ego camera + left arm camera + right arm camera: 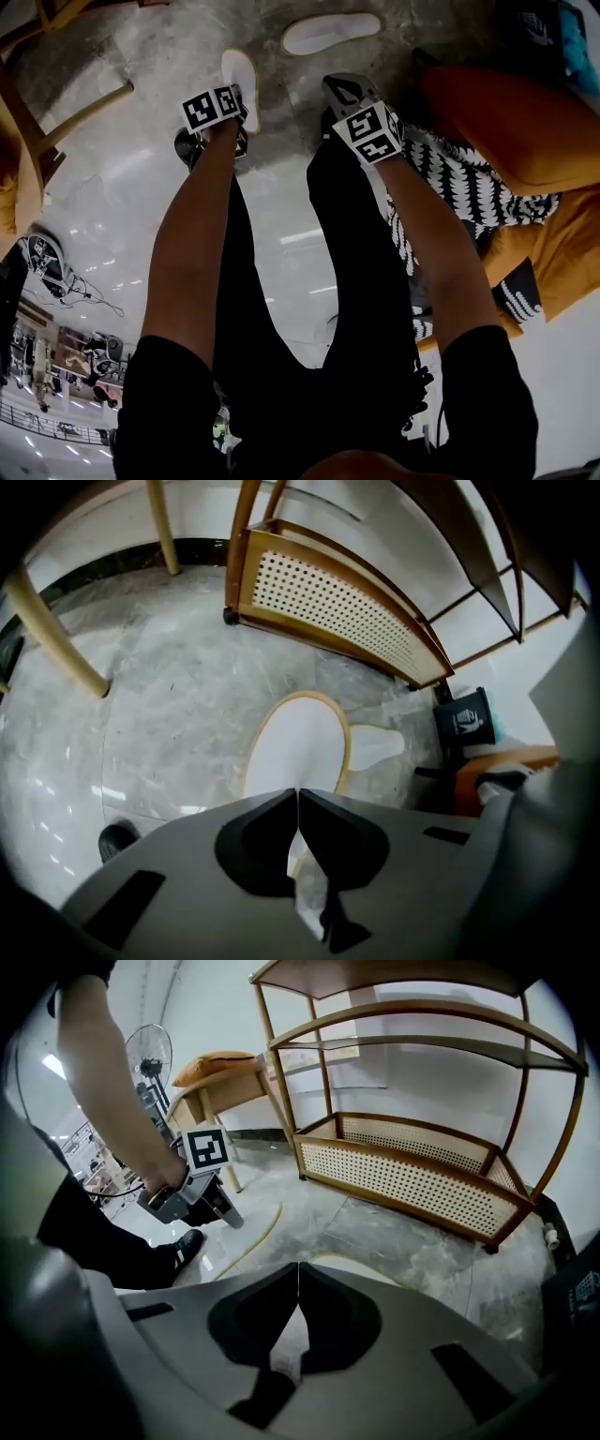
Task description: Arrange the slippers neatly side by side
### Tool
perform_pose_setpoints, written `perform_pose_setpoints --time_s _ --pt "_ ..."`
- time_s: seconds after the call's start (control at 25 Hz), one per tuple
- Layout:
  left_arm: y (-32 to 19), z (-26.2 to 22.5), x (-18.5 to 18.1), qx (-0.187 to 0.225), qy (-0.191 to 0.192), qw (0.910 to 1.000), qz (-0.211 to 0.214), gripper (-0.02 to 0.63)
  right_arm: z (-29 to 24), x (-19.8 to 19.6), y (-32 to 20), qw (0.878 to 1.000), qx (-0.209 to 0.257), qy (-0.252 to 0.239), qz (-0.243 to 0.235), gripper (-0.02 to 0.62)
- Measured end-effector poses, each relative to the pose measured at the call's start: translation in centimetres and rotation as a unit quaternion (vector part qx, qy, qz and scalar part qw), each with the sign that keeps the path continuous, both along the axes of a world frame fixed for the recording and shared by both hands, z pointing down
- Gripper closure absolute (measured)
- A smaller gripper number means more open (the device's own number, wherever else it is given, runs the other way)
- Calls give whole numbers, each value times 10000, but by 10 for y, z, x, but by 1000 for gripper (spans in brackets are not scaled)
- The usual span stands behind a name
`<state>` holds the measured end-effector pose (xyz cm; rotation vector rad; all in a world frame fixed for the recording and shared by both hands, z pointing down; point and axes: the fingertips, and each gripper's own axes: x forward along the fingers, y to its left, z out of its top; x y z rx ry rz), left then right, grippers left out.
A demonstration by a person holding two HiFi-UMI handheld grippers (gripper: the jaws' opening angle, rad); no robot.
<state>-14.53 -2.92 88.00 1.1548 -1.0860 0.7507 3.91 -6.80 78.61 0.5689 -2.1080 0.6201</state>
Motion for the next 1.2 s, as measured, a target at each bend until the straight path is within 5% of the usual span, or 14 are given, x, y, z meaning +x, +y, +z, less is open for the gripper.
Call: perform_pose_setpoints --time_s 0.32,0.56,1.2 --pt "-6 30 0 41 -100 9895 -1444 584 16 20 3 9999 -84 -8 132 564" --pt "-23 57 7 129 -36 9843 -1761 584 31 27 1 9999 -31 13 144 563" --pt "-34 87 35 287 223 9942 -1008 574 31 14 2 9970 -126 -421 644 563"
